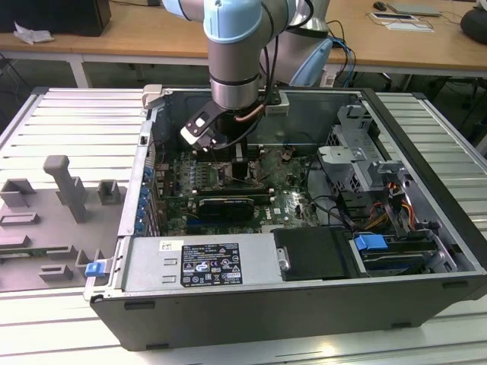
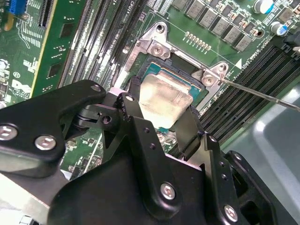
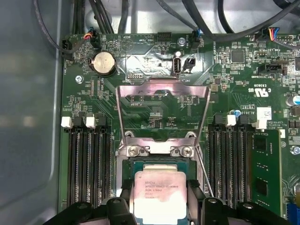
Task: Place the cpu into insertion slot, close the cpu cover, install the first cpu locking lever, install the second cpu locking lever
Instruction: 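Place the cpu into insertion slot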
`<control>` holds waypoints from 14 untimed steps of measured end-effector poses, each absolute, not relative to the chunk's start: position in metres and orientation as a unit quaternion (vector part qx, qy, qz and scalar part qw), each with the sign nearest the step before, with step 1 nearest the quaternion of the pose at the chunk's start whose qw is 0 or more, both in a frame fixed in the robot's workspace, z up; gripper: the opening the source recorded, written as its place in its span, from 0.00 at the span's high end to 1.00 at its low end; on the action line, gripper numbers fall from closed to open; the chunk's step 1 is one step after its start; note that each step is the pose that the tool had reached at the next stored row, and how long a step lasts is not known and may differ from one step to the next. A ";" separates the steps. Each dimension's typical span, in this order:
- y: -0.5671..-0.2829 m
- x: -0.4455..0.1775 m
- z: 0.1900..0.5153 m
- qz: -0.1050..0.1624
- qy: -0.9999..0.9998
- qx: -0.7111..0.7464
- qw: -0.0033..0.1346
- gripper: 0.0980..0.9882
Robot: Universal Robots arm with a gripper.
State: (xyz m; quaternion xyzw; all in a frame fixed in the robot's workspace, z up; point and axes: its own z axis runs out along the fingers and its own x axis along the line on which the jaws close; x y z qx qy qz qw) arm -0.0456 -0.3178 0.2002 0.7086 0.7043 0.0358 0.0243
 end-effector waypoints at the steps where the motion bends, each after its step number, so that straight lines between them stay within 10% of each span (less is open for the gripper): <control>1: -0.318 -0.046 0.199 0.036 0.704 0.709 0.024 0.51; 14: -0.317 -0.046 0.198 0.036 0.704 0.709 0.024 0.42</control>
